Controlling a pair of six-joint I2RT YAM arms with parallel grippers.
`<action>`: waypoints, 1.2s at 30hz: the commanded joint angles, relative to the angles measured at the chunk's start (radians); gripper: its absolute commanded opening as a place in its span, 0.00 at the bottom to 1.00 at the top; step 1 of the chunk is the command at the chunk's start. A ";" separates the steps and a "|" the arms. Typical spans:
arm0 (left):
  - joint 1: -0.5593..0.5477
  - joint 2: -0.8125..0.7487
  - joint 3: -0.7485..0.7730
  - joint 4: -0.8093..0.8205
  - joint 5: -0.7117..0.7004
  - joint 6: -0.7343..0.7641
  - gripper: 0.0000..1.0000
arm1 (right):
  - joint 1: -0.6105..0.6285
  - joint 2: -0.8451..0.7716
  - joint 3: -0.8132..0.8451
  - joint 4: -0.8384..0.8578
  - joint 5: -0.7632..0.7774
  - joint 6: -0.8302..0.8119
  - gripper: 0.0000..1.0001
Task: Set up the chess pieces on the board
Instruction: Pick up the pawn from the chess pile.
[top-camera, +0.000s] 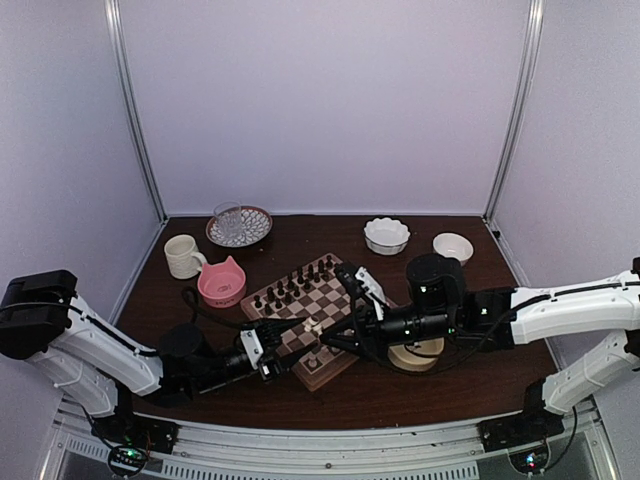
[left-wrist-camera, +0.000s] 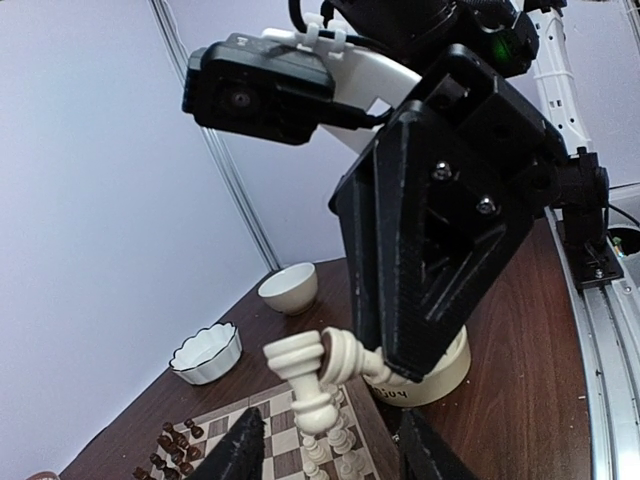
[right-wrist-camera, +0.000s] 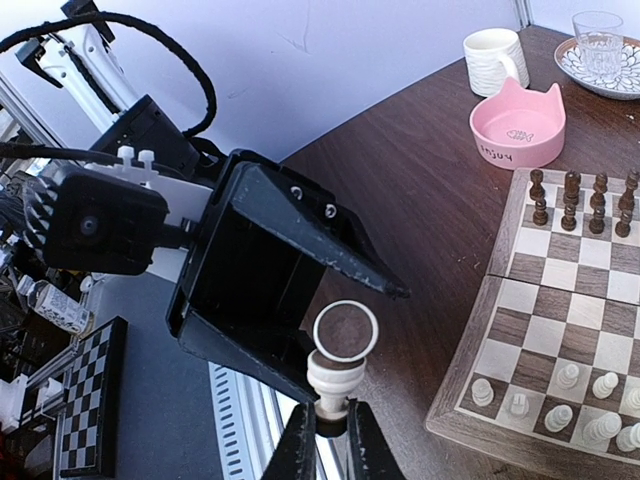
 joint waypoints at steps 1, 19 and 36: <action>-0.008 -0.024 -0.008 0.063 -0.007 0.015 0.47 | 0.011 0.008 0.029 0.030 0.008 0.000 0.03; -0.011 -0.040 -0.013 0.062 -0.018 0.017 0.24 | 0.018 0.031 0.045 -0.005 0.004 -0.011 0.03; -0.011 -0.076 0.027 -0.061 -0.107 -0.018 0.00 | 0.017 -0.190 -0.034 -0.262 0.382 -0.022 0.03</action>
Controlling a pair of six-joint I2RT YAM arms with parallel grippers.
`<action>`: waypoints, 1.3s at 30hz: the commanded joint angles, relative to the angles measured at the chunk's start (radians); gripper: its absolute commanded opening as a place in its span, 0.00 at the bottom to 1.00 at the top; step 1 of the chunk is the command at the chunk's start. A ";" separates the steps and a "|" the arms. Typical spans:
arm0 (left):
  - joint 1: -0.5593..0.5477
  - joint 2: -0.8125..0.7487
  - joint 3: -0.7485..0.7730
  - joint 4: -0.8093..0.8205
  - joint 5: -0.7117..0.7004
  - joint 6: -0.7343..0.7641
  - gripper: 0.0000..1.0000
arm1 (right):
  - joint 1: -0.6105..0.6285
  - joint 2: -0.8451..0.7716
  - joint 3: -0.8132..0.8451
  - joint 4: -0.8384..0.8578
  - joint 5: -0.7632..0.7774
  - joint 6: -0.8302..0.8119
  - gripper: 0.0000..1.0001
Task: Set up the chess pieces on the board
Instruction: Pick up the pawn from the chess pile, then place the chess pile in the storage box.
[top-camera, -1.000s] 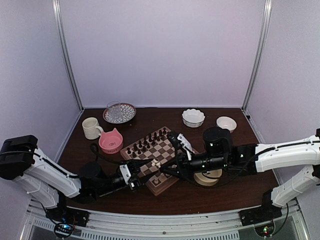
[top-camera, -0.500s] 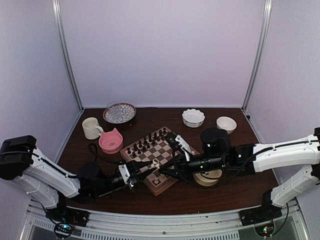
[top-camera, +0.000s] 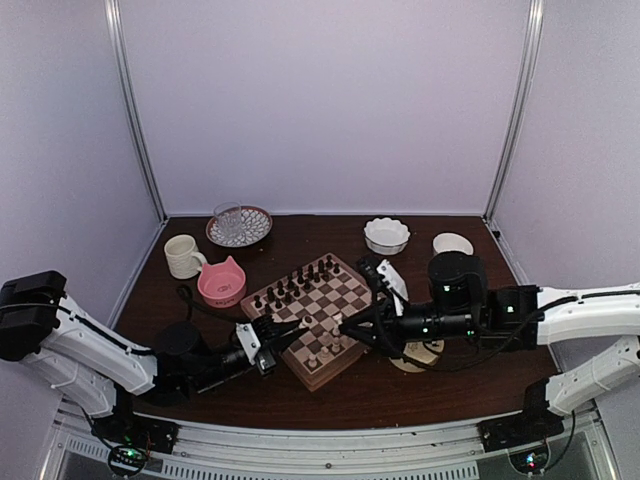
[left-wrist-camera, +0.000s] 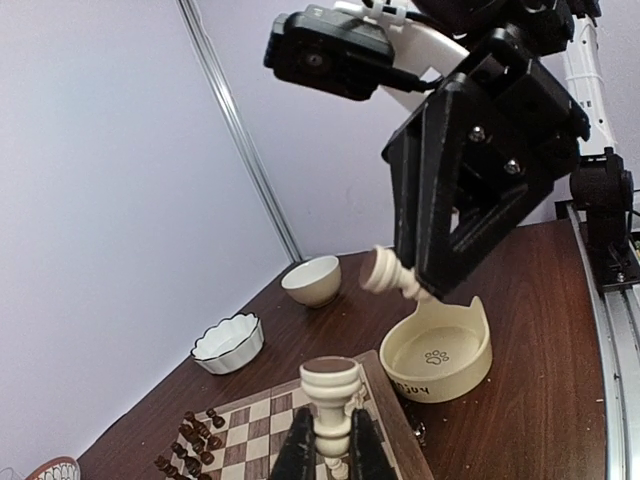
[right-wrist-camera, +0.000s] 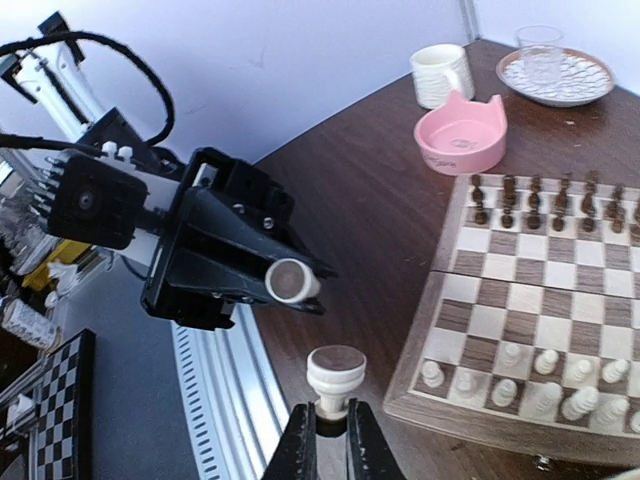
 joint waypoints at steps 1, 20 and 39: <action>-0.005 -0.021 0.029 -0.017 -0.043 -0.019 0.00 | -0.001 -0.122 -0.023 -0.295 0.367 0.008 0.03; -0.004 -0.019 0.149 -0.289 -0.029 -0.119 0.00 | -0.180 -0.024 -0.099 -0.599 0.546 0.107 0.18; 0.194 -0.059 0.384 -0.852 0.589 -0.412 0.00 | -0.175 -0.146 0.133 -0.351 0.337 -0.319 0.58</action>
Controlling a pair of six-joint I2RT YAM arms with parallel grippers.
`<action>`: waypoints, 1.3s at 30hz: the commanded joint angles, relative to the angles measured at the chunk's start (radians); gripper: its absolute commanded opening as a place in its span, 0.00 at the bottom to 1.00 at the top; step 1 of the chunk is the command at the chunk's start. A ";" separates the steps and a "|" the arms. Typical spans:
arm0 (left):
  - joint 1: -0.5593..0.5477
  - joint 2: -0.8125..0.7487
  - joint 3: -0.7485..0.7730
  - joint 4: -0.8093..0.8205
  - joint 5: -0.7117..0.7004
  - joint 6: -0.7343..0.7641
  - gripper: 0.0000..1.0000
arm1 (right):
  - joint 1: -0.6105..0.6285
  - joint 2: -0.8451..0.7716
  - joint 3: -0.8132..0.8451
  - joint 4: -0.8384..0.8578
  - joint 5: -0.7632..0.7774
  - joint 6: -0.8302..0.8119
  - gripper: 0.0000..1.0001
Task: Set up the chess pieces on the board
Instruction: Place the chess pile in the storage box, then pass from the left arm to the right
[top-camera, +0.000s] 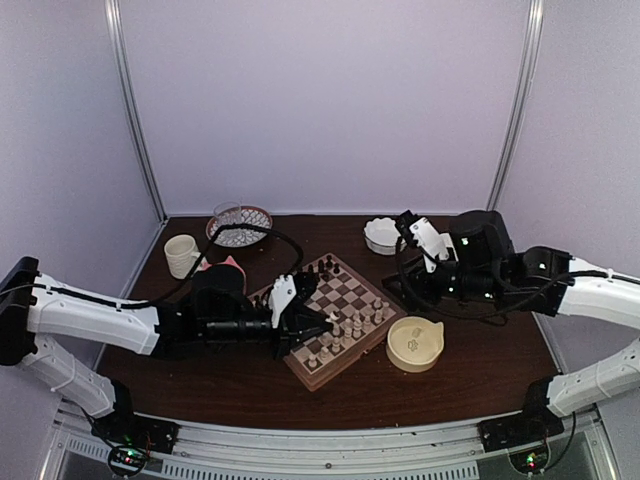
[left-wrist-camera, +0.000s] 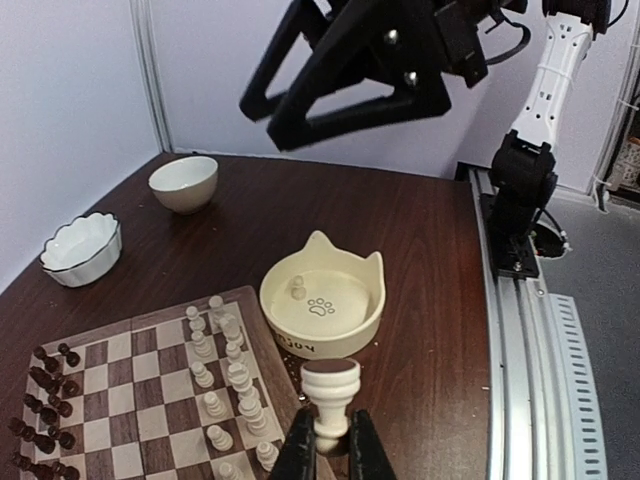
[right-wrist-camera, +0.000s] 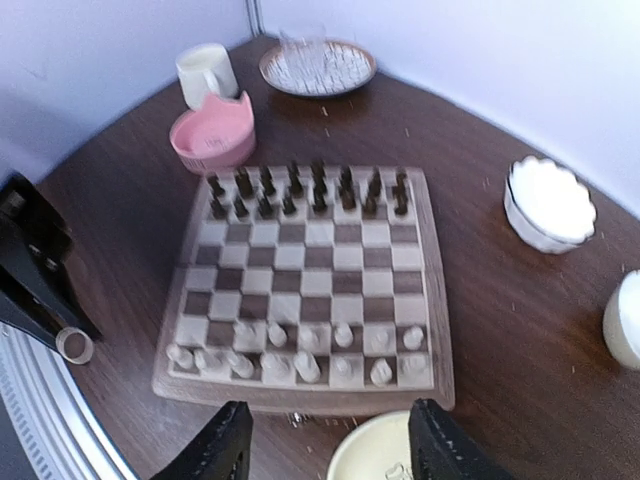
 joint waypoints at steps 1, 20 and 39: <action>0.053 -0.015 0.035 -0.098 0.263 -0.095 0.00 | 0.001 -0.062 -0.078 0.252 -0.112 -0.223 0.59; 0.058 0.172 0.233 -0.315 0.555 -0.080 0.00 | 0.155 -0.201 -0.551 0.703 -0.489 -0.935 0.84; 0.033 0.277 0.345 -0.457 0.625 -0.053 0.00 | 0.326 -0.087 -0.503 0.655 -0.224 -1.067 0.58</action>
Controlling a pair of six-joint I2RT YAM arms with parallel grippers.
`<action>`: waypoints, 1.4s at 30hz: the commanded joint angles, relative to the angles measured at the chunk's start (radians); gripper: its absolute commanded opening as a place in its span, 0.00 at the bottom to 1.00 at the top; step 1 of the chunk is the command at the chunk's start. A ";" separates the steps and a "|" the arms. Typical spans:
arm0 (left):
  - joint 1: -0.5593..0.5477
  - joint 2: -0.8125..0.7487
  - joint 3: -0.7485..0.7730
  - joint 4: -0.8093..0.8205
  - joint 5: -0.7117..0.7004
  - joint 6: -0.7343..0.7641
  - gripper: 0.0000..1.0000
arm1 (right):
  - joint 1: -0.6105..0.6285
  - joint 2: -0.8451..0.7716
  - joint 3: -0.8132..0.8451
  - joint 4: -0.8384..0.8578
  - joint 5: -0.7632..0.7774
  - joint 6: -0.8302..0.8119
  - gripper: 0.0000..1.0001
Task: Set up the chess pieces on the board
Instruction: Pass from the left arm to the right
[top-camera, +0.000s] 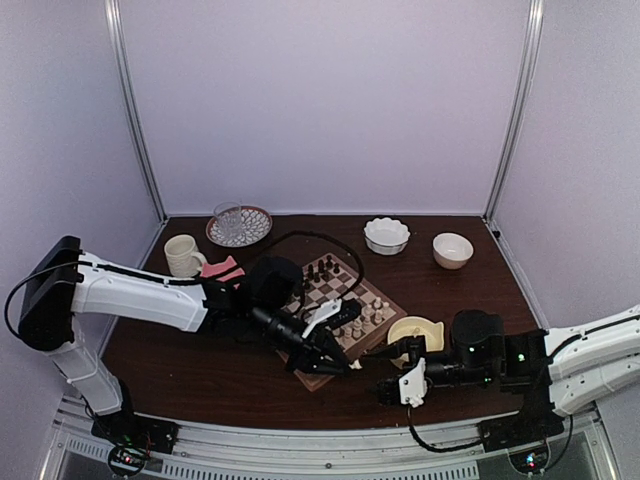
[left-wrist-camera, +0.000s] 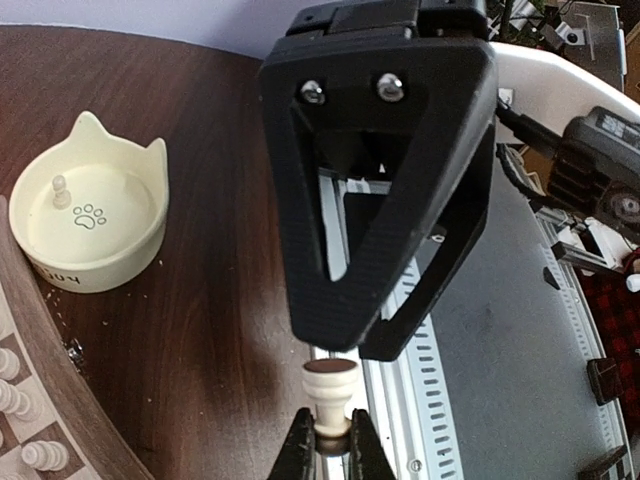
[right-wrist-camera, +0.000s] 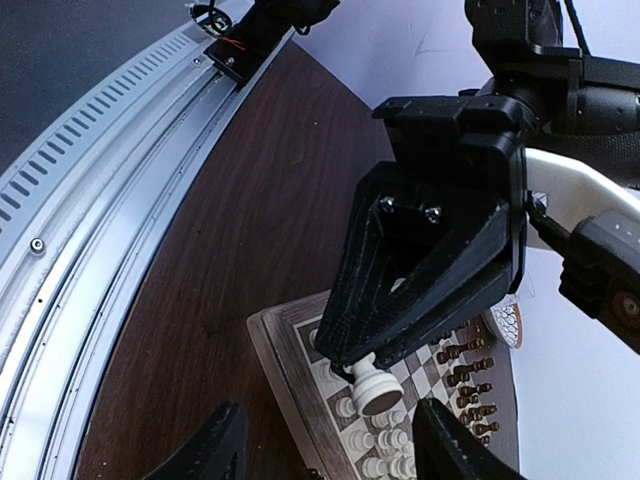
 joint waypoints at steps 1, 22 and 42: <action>-0.009 0.010 0.033 -0.026 0.039 0.019 0.00 | 0.047 0.043 0.056 -0.036 0.082 -0.043 0.57; -0.028 0.049 0.087 -0.120 0.057 0.048 0.00 | 0.081 0.081 0.081 -0.054 0.132 -0.061 0.28; -0.035 0.043 0.080 -0.089 0.040 0.016 0.12 | 0.095 0.092 0.072 -0.011 0.165 -0.050 0.08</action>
